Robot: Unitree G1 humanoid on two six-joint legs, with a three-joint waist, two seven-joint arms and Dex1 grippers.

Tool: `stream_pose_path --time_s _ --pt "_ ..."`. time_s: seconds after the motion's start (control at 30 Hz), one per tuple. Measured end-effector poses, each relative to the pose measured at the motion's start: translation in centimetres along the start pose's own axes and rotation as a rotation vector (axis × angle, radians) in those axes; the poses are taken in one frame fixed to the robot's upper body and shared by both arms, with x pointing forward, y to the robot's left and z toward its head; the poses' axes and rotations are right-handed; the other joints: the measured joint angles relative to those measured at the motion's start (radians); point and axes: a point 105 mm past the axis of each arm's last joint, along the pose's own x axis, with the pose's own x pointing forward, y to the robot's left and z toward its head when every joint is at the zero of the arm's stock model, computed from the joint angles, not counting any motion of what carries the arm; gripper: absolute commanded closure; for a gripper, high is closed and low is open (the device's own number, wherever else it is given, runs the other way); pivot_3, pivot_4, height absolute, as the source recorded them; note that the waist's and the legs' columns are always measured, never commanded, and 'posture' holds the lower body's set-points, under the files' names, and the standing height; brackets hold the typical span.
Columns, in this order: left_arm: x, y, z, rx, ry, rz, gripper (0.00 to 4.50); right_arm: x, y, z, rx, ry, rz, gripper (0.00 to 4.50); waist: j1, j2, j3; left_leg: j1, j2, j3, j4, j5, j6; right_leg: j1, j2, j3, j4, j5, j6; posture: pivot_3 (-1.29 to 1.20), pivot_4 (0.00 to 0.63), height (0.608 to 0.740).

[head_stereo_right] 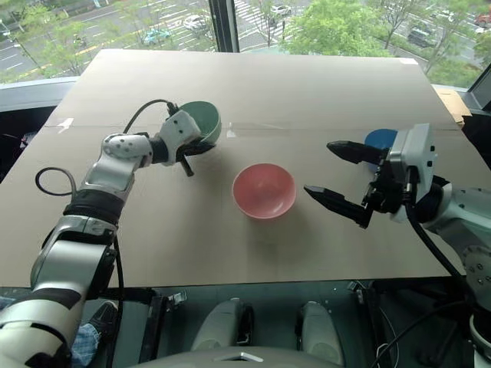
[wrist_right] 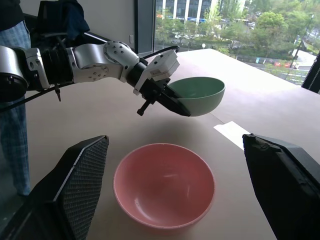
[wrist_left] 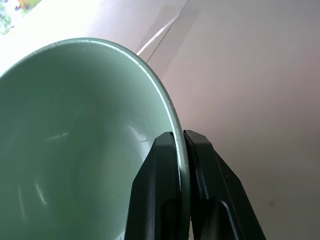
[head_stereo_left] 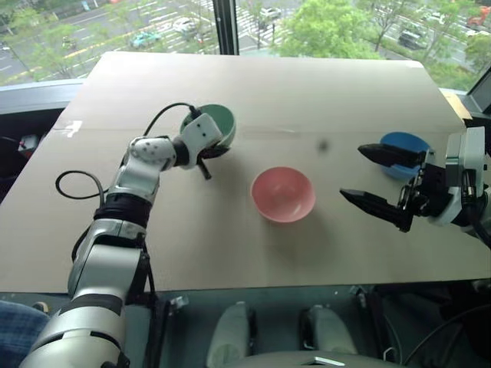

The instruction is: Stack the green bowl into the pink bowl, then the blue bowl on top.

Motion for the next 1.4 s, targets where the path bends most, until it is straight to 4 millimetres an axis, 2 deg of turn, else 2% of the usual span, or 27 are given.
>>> stream_pose_path --time_s 0.03,0.13,0.2,0.3,0.33,0.4,0.47,0.6,0.73,0.77,0.83,0.87,0.97,1.07,1.1,1.2,1.3,1.4 --pt "0.0 0.0 0.6 0.025 -0.010 -0.010 4.45 0.0 0.0 0.0 -0.001 -0.001 0.001 0.00 -0.001 0.000 0.000 0.000 0.000 0.000 0.000 0.000 0.000 0.000 0.000 0.000 0.000 0.000 0.000 0.00 0.150 0.738" --pt "0.5 -0.8 4.3 0.152 -0.078 -0.100 4.45 0.0 -0.2 -0.1 0.002 0.001 -0.004 0.00 -0.004 0.000 0.000 0.000 0.000 0.000 -0.001 0.000 0.000 0.000 0.000 0.000 0.000 0.000 0.000 0.00 0.150 0.738" --pt "1.1 -3.0 7.1 0.198 -0.160 -0.217 4.45 0.1 -0.2 -0.2 0.005 0.002 0.000 0.00 -0.003 0.000 0.000 0.000 0.000 0.000 -0.001 0.000 0.000 0.000 0.000 0.000 0.000 0.000 0.000 0.00 0.150 0.738" --pt "0.8 -6.8 10.1 0.313 -0.228 -0.423 4.45 0.4 0.0 -0.1 -0.002 -0.004 0.015 0.00 -0.004 0.000 0.000 0.001 0.000 0.000 -0.001 0.000 0.000 0.000 0.000 0.001 0.000 0.000 0.000 0.00 0.150 0.738" --pt "0.5 -7.4 10.4 0.337 -0.236 -0.458 4.45 0.4 -0.1 -0.1 -0.004 -0.006 0.015 0.00 -0.005 0.001 0.000 0.002 0.000 0.001 -0.001 0.000 0.000 0.000 0.000 0.002 0.000 0.000 0.000 0.00 0.150 0.738" --pt "-0.3 -9.4 10.2 0.392 -0.226 -0.573 4.45 0.3 -0.1 -0.1 -0.007 -0.005 0.013 0.00 -0.007 0.001 0.000 0.003 0.001 0.002 -0.001 0.000 0.000 0.000 0.001 0.003 0.000 0.000 0.000 0.00 0.150 0.738" --pt "-1.2 -11.1 9.1 0.396 -0.198 -0.687 4.45 0.3 -0.1 -0.1 -0.008 -0.003 0.011 0.00 -0.004 0.001 0.000 0.004 0.002 0.001 0.000 0.000 -0.001 0.000 0.002 0.003 0.001 0.000 0.000 0.00 0.150 0.738" --pt "-1.7 -11.6 8.8 0.419 -0.189 -0.738 4.45 0.3 -0.1 -0.1 -0.010 -0.001 0.007 0.00 0.000 0.001 0.000 0.004 0.003 0.001 0.001 0.000 0.000 0.001 0.001 0.004 0.000 0.000 0.000 0.00 0.150 0.738" --pt "-1.9 -11.7 8.6 0.460 -0.192 -0.755 3.18 0.2 -0.2 -0.1 -0.012 0.004 -0.003 0.00 0.000 0.001 0.000 0.003 0.003 0.002 0.001 -0.001 0.001 0.001 0.001 0.005 -0.001 0.000 0.000 0.00 0.150 0.738" --pt "-1.8 -11.7 8.5 0.462 -0.199 -0.753 2.73 0.2 -0.3 -0.1 -0.013 0.003 -0.005 0.00 0.000 0.001 0.000 0.003 0.003 0.002 0.001 -0.001 0.001 0.001 0.002 0.004 -0.001 0.000 0.000 0.00 0.150 0.738" --pt "-1.3 -11.7 8.1 0.459 -0.208 -0.739 2.14 0.2 -0.3 -0.1 -0.015 0.001 -0.007 0.00 0.000 0.001 0.000 0.003 0.001 0.002 0.001 -0.001 0.001 0.001 0.002 0.004 -0.001 0.000 0.000 0.00 0.150 0.738" --pt "-1.0 -11.6 8.1 0.457 -0.218 -0.723 1.62 0.2 -0.3 -0.1 -0.017 0.000 -0.008 0.00 0.000 0.001 0.000 0.003 0.001 0.001 0.001 -0.001 0.001 0.001 0.001 0.004 -0.001 0.000 0.000 0.00 0.150 0.738" --pt "-0.3 -11.3 8.5 0.427 -0.259 -0.671 0.79 0.2 -0.3 -0.1 -0.018 -0.001 -0.008 0.00 -0.001 0.001 0.000 0.003 0.001 0.001 0.002 -0.001 0.001 0.001 0.001 0.004 0.000 0.000 0.000 0.00 0.150 0.738" --pt "-0.5 -10.4 9.1 0.315 -0.303 -0.628 0.79 0.2 -0.2 -0.2 -0.013 0.002 -0.007 0.00 -0.003 0.001 0.000 0.003 0.003 0.001 0.001 -0.001 0.001 0.001 0.001 0.005 0.000 0.000 0.000 0.00 0.150 0.738" --pt "-0.9 -9.5 9.4 0.242 -0.329 -0.595 0.79 0.3 -0.2 -0.3 -0.010 0.003 -0.005 0.00 -0.004 0.001 0.000 0.003 0.005 0.002 0.001 -0.001 0.001 0.001 0.002 0.004 0.000 0.000 0.000 0.00 0.150 0.738" --pt "-2.4 -9.1 9.0 0.076 -0.386 -0.587 0.79 0.3 -0.3 -0.6 -0.022 0.024 -0.014 0.00 -0.007 0.002 0.000 0.004 0.005 0.003 0.000 -0.001 0.001 0.000 0.002 0.005 0.000 0.000 0.000 0.00 0.150 0.738" --pt "-4.7 -8.2 6.3 -0.126 -0.369 -0.533 0.79 -0.5 -2.3 -2.5 -0.011 0.127 -0.115 0.00 -0.013 0.001 0.000 0.004 0.006 0.003 0.000 0.000 0.001 0.000 0.002 0.005 0.000 0.000 0.000 0.00 0.150 0.738" --pt "-5.8 -7.5 5.6 -0.204 -0.389 -0.470 0.79 -0.9 -4.7 -4.3 -0.011 0.221 -0.220 0.00 -0.002 0.001 0.000 0.004 0.005 0.003 0.002 0.000 0.001 0.001 0.002 0.005 0.000 0.000 0.000 0.00 0.150 0.738"
